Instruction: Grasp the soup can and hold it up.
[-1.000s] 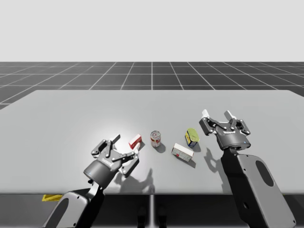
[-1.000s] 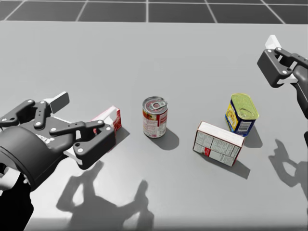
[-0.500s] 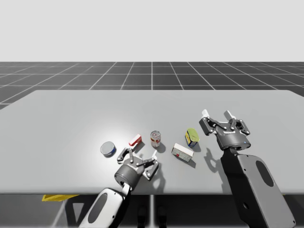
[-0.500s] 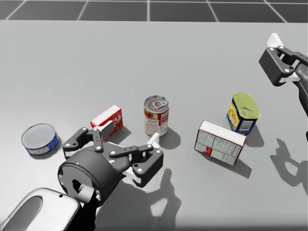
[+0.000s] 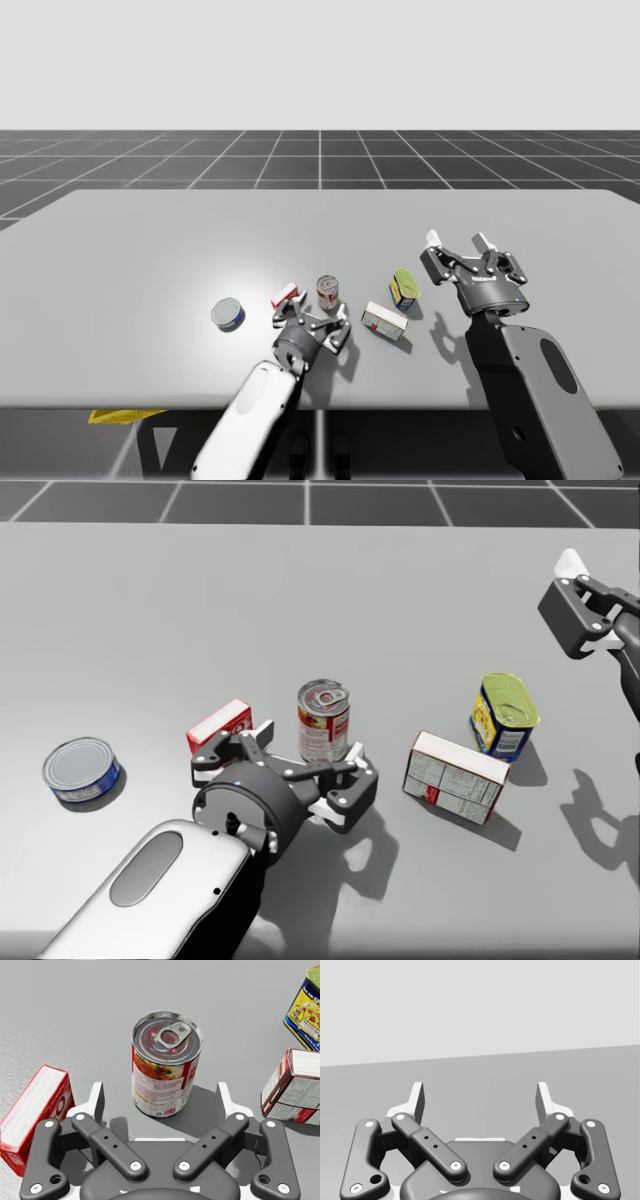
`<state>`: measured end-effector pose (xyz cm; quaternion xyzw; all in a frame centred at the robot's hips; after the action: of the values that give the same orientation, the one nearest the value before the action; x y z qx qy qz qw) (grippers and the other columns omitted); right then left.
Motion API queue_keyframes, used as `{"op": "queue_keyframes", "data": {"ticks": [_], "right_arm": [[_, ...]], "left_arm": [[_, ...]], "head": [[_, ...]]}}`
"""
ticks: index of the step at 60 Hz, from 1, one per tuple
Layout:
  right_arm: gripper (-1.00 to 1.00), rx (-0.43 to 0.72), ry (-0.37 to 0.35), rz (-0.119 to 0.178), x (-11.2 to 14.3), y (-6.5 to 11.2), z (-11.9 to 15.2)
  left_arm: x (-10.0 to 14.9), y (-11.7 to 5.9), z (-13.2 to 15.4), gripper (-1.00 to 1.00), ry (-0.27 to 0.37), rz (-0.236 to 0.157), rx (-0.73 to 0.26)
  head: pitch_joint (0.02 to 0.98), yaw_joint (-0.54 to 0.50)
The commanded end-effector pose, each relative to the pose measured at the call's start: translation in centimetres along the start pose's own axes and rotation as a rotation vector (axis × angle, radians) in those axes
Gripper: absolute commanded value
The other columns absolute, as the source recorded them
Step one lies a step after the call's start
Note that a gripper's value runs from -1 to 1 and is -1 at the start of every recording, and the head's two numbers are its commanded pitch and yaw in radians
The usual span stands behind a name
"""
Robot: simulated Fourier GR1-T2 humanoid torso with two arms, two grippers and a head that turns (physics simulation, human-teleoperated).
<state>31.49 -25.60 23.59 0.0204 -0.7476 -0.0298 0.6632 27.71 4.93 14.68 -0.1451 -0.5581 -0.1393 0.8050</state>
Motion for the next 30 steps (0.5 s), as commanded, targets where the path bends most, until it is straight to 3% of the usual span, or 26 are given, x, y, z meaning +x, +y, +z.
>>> {"op": "queue_keyframes", "data": {"ticks": [1, 19, 30], "right_arm": [[-1.00, -0.001, -0.001, -0.003, 0.1, -0.1, 0.0], [-1.00, -0.001, -0.003, -0.005, 0.1, -0.2, 0.0], [-1.00, -0.002, -0.004, -0.005, 0.1, -0.2, 0.0]], "left_arm": [[0.8, -0.5, -2.1, -1.00, 0.007, -0.012, 0.021], [0.9, -0.9, -5.2, -1.00, 0.056, -0.002, 0.042], [0.7, -0.9, -5.6, -1.00, 0.063, 0.000, 0.058]], "head": [[0.811, -0.03], [0.815, -0.04], [0.816, -0.05]]}}
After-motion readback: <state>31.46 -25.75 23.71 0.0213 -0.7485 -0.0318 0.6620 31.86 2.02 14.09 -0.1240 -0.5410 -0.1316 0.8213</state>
